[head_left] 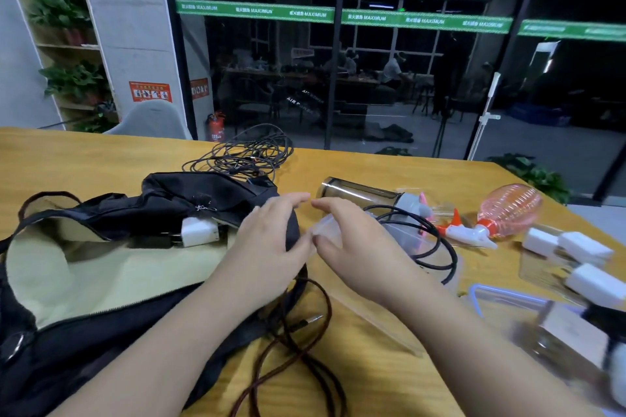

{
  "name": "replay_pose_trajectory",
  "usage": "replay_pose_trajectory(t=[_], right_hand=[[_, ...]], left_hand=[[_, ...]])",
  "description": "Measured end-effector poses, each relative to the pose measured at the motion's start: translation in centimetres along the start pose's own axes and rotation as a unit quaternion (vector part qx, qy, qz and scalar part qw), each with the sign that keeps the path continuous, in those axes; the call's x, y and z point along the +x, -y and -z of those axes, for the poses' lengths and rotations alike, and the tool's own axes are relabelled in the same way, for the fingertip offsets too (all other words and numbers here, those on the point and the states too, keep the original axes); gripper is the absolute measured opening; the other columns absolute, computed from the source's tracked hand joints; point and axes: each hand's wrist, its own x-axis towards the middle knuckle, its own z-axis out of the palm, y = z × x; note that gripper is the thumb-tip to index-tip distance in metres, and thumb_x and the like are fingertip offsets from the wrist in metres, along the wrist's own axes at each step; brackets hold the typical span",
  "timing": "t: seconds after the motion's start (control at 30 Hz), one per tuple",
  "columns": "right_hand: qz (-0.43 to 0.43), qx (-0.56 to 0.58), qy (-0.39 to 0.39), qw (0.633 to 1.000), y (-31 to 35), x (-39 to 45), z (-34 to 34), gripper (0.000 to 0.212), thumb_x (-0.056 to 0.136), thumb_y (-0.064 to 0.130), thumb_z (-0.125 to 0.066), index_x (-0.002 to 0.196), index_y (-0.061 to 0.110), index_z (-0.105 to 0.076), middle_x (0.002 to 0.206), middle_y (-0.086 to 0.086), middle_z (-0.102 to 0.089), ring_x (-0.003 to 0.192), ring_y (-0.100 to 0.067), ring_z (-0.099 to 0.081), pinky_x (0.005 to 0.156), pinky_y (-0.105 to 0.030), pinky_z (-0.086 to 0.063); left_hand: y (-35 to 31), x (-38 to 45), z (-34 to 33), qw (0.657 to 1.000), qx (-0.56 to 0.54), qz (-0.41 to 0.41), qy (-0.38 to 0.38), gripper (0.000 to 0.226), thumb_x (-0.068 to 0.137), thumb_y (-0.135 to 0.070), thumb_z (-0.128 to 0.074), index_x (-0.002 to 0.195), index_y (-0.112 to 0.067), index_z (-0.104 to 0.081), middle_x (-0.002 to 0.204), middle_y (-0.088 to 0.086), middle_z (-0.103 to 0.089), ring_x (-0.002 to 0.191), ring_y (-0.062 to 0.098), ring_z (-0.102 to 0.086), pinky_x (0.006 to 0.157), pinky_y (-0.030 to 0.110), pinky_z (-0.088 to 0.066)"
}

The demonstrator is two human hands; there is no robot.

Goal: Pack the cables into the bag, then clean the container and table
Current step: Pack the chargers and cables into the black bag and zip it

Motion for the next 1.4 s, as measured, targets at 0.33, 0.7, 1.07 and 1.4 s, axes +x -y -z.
replay_pose_trajectory(t=[0.33,0.7,1.07,1.4], right_hand=[[-0.033,-0.089,0.078,0.992,-4.5,4.7,4.2,0.036,0.091,0.003,-0.039,0.125,0.01,-0.046,0.124,-0.005,-0.051,0.116,-0.019,-0.046,0.084,-0.022,-0.032],[-0.054,-0.062,-0.026,0.996,-8.2,-4.4,9.5,0.043,0.091,0.01,-0.046,0.131,0.026,-0.047,0.135,0.009,-0.05,0.123,-0.009,-0.044,0.092,-0.023,-0.037],[-0.153,-0.06,-0.123,0.979,-12.3,-17.1,11.9,0.043,0.084,0.025,-0.063,0.113,0.051,-0.046,0.097,0.042,-0.046,0.087,0.022,-0.043,0.078,-0.007,-0.035],[-0.249,-0.102,-0.071,0.961,-14.3,-21.2,12.4,0.043,0.077,0.032,-0.074,0.115,0.037,-0.055,0.107,0.023,-0.049,0.111,0.0,-0.044,0.086,-0.009,-0.033]], left_hand=[[-2.9,9.3,-3.1,0.992,0.063,-0.036,0.101,0.043,0.088,-0.016,-0.05,0.128,-0.031,-0.044,0.131,-0.01,-0.047,0.125,0.015,-0.037,0.108,0.035,-0.027],[-10.8,6.2,-7.8,0.984,0.042,-0.124,0.122,0.036,0.09,-0.019,-0.045,0.124,-0.03,-0.044,0.123,-0.01,-0.05,0.118,0.016,-0.038,0.1,0.031,-0.03],[-17.1,0.9,-13.5,0.947,0.117,-0.231,0.191,0.05,0.091,-0.023,-0.048,0.138,-0.028,-0.031,0.135,-0.004,-0.045,0.131,0.017,-0.031,0.115,0.038,-0.004],[-16.8,-0.8,-17.4,0.921,0.06,-0.175,0.343,0.077,0.078,-0.044,-0.066,0.14,-0.022,-0.027,0.147,-0.004,-0.027,0.135,0.016,-0.02,0.108,0.033,-0.019]])
